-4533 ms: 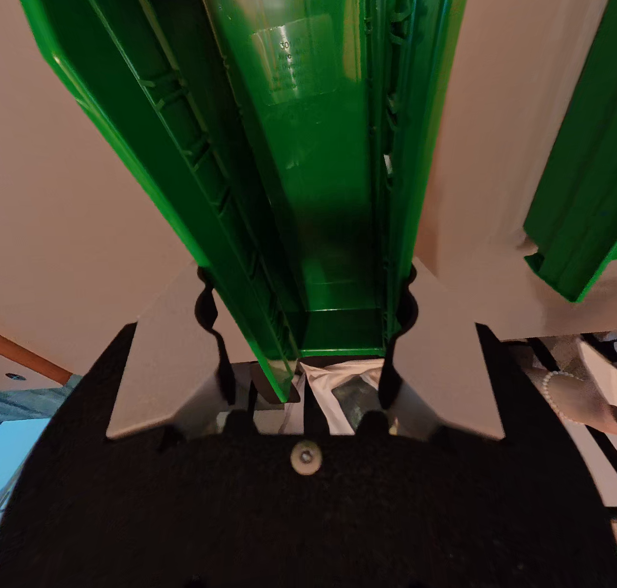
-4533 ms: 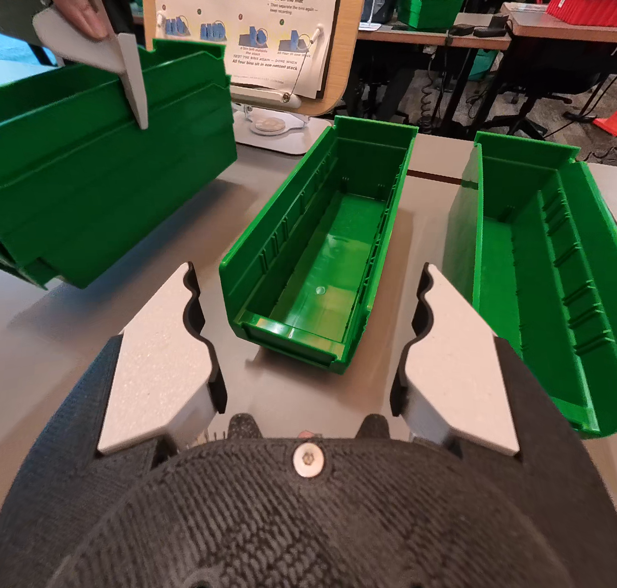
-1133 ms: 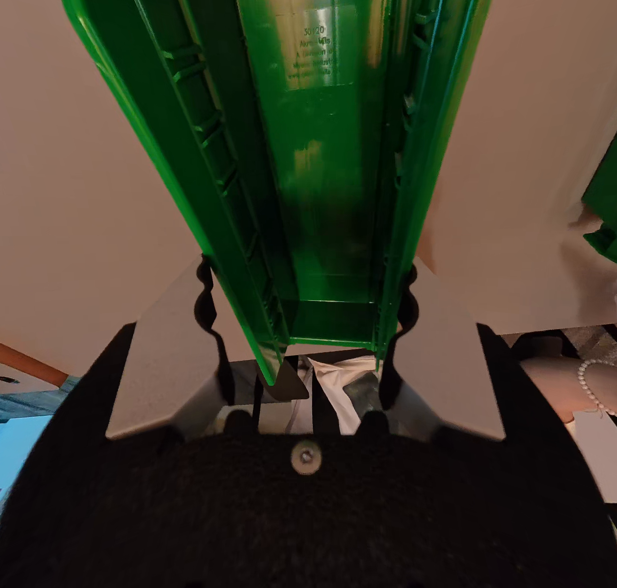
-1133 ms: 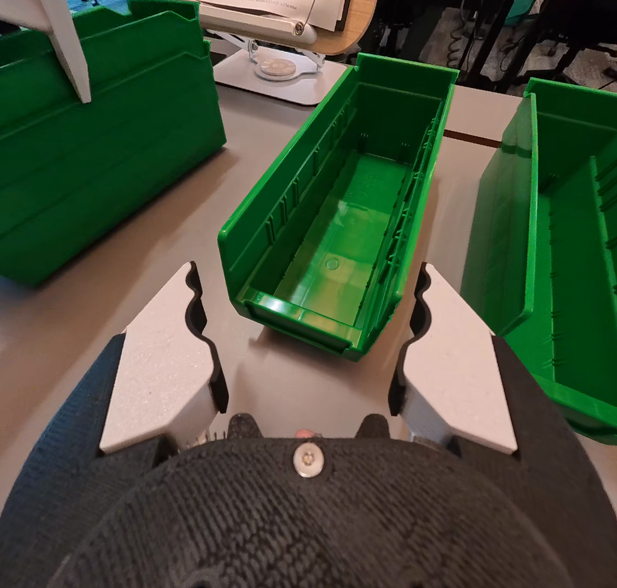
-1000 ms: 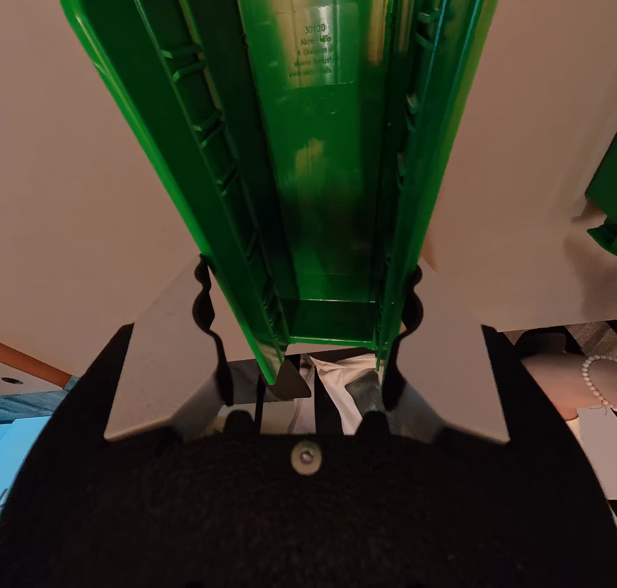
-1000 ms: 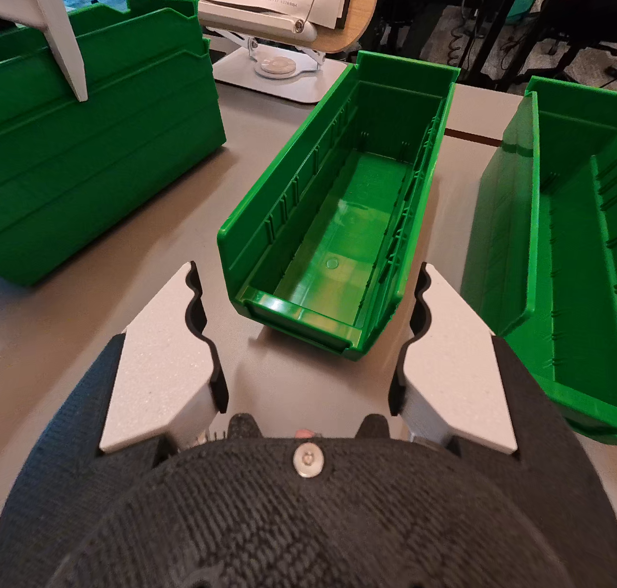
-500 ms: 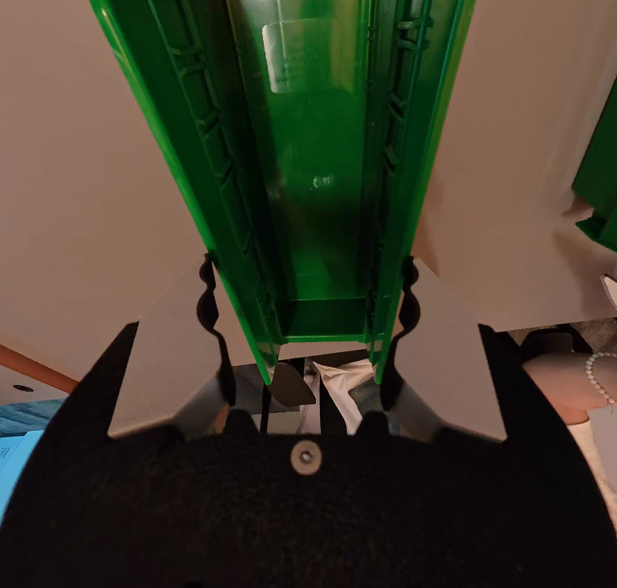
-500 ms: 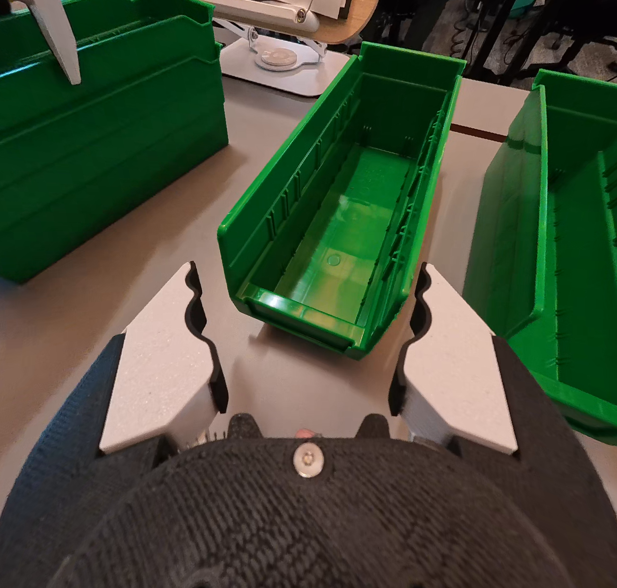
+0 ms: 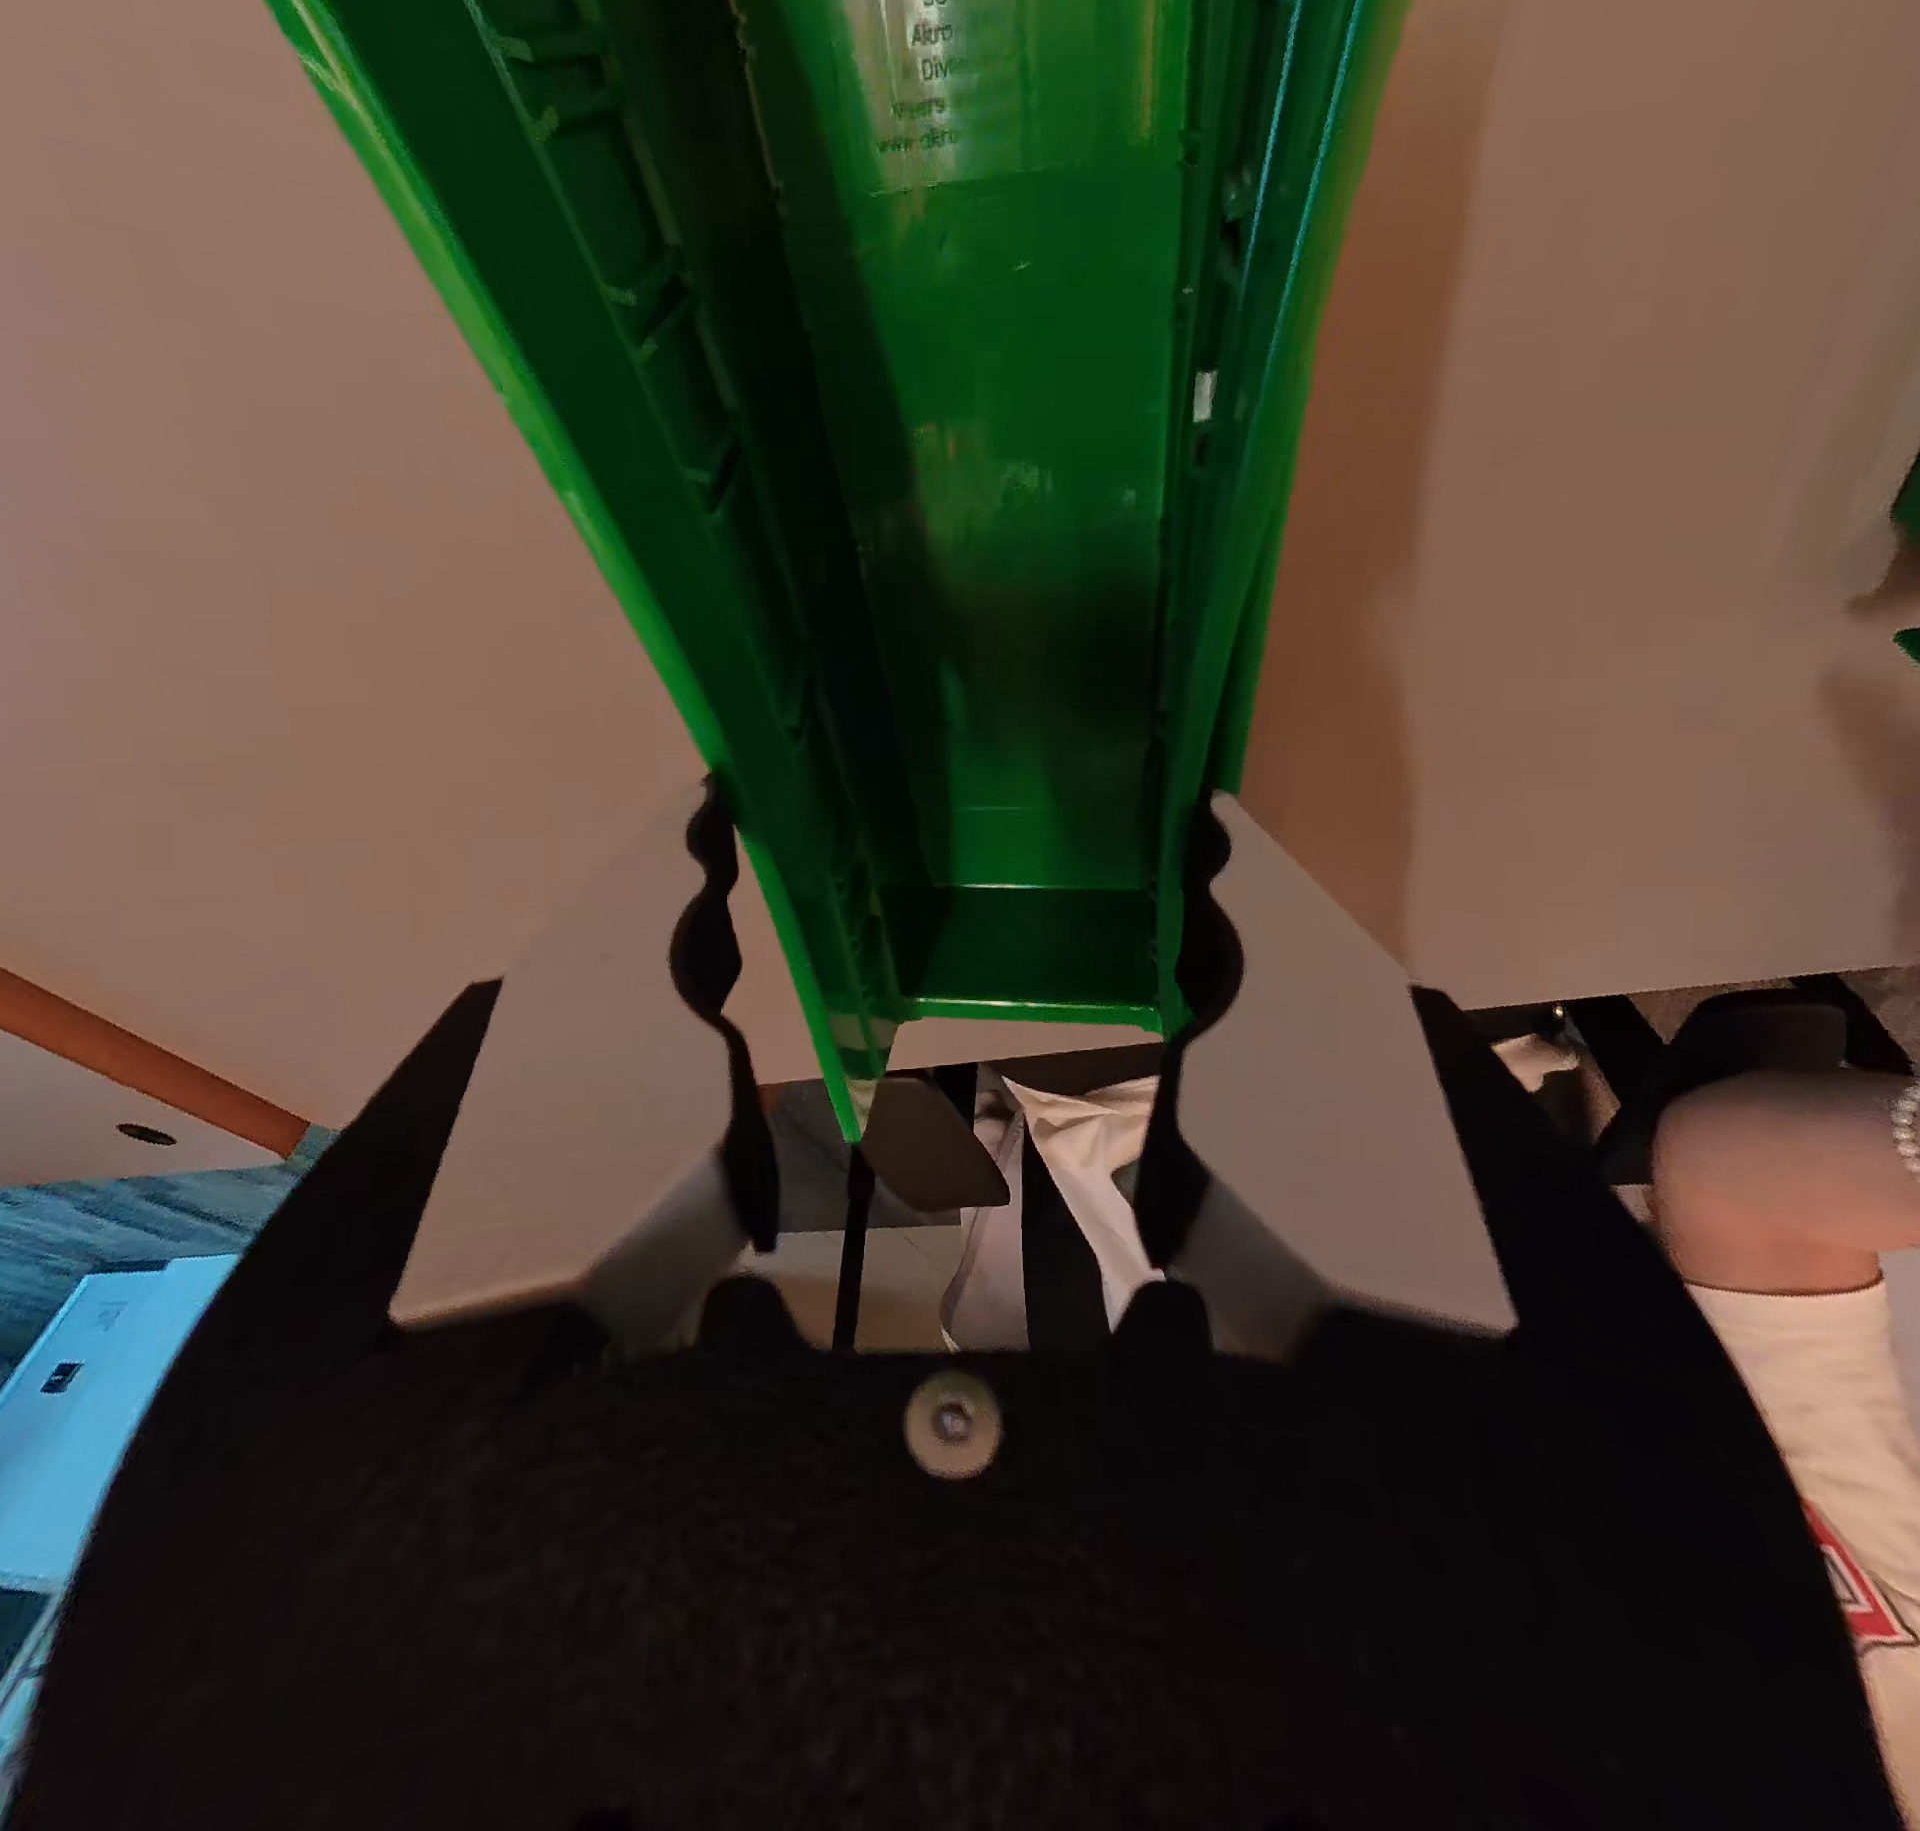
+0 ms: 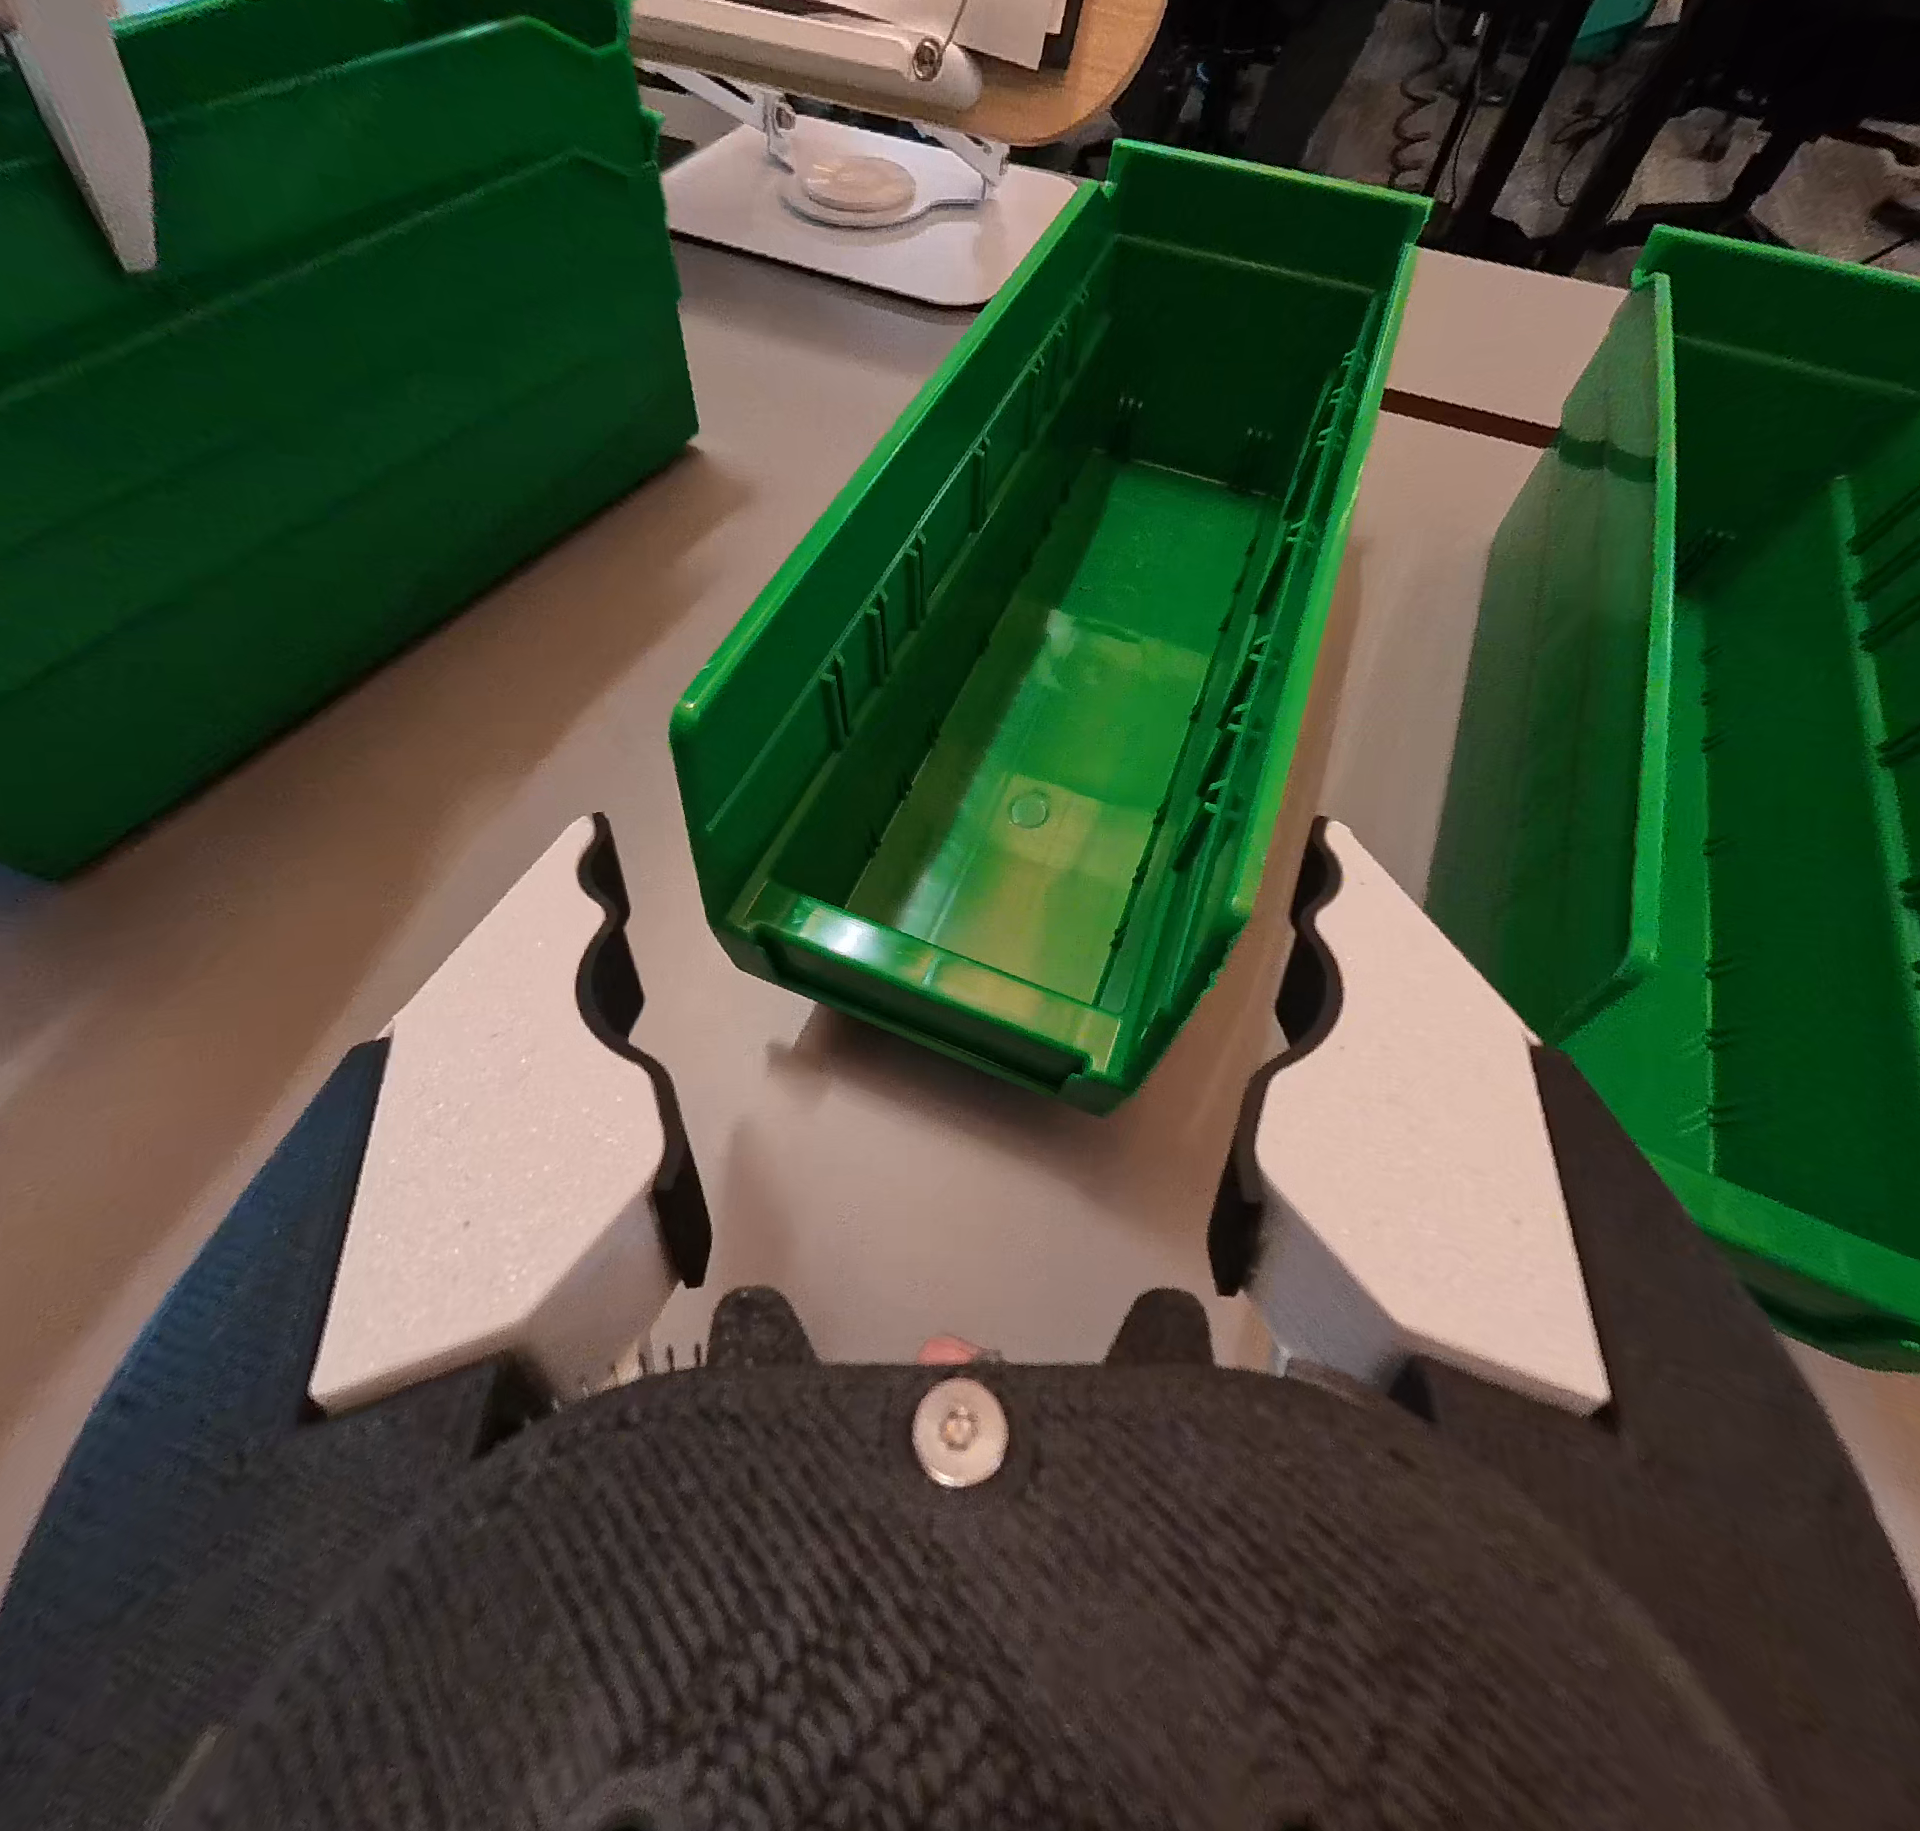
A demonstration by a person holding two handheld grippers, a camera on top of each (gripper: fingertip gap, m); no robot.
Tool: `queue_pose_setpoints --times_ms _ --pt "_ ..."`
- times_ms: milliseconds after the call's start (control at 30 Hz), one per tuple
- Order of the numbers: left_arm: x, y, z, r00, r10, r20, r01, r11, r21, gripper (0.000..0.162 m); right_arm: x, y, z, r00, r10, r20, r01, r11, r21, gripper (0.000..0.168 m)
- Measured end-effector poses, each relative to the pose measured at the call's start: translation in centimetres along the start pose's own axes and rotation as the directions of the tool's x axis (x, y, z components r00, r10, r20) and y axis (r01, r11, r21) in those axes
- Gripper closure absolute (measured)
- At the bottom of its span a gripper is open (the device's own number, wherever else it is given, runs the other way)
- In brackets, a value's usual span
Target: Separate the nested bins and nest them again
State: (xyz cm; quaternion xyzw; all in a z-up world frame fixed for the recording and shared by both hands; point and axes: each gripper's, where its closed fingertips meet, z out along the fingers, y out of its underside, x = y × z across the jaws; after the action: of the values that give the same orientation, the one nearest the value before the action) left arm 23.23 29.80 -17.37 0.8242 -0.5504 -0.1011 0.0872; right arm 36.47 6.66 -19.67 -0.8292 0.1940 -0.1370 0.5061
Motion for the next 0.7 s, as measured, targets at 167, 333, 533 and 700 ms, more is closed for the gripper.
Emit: queue_pose_setpoints --times_ms 167,333,533,700 --pt "-0.8 0.5 -1.3 0.999 -0.043 0.001 0.043 0.999 -0.013 0.077 0.2 0.1 0.1 1.0 0.01 0.003 -0.01 1.0 -0.002 0.042" --pt "-0.5 0.9 -2.8 0.997 -0.062 -0.037 0.061 0.998 -0.019 0.077 -0.2 0.1 0.1 1.0 0.0 0.007 0.0 1.0 -0.004 0.043" --pt "-0.5 1.3 -2.5 0.998 -0.057 -0.035 0.056 0.998 -0.033 0.079 -0.7 -0.5 -0.2 1.0 -0.018 0.005 0.018 1.0 0.008 0.042" --pt "-1.0 1.6 -3.2 0.998 -0.07 -0.009 0.069 0.996 -0.052 0.08 0.4 -0.4 -1.1 0.997 -0.061 -0.054 0.06 0.998 -0.026 0.048"
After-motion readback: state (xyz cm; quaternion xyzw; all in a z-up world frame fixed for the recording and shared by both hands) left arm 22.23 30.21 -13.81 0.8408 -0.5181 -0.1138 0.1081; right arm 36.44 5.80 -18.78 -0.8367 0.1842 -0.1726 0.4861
